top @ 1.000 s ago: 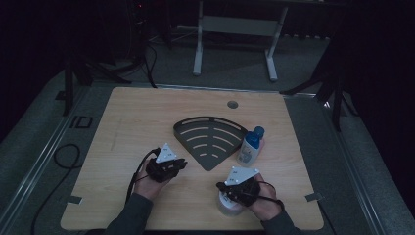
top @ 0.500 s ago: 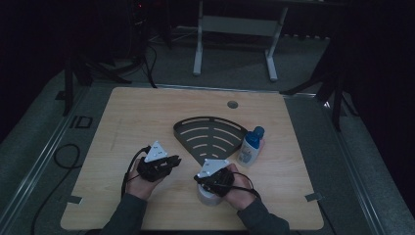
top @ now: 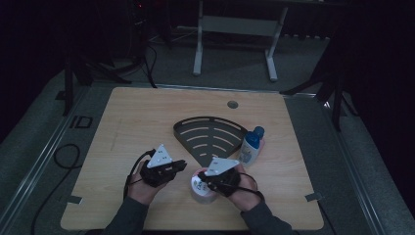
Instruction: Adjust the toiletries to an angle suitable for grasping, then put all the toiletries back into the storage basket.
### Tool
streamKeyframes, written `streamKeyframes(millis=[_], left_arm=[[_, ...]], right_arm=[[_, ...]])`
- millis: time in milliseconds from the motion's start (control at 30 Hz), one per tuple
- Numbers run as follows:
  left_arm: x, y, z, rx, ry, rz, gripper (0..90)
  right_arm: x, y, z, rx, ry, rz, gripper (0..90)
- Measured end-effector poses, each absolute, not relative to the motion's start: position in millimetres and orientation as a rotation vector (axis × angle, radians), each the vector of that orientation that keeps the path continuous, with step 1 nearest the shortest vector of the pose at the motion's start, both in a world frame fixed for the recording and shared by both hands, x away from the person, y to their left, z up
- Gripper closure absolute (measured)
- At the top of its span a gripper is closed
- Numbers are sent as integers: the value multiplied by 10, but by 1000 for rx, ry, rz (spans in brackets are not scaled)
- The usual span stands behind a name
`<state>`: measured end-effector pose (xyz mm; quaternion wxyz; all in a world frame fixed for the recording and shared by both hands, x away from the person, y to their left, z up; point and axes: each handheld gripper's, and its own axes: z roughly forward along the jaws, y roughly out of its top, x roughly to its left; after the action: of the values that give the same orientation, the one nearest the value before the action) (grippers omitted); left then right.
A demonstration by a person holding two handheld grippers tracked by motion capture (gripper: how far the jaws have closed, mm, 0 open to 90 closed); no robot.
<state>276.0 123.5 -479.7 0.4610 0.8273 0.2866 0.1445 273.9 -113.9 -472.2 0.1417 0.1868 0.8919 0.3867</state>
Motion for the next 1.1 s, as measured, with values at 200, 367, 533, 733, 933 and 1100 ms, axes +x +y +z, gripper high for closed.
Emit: streamKeyframes(millis=[200,367,533,733,933,1100], left_arm=[[2685,1148,-4778,2056,661,342,801],[2680,1140,-4891,2098,596,282,641],[2707,1179,-4997,2111,562,242,496],[2755,1247,-5055,2115,551,203,382],[2743,1261,-5097,2104,518,164,290],[2735,1221,-5165,2135,487,137,282]], right_arm=[[2660,-1569,-4702,643,2503,1162,738],[2609,-1876,-4883,743,2544,1196,523],[2657,-1938,-5082,785,2603,1174,407],[2751,-1978,-5231,919,2636,1168,415],[2728,-1956,-5205,883,2646,1176,363],[2707,-1872,-5218,802,2681,1185,299]])
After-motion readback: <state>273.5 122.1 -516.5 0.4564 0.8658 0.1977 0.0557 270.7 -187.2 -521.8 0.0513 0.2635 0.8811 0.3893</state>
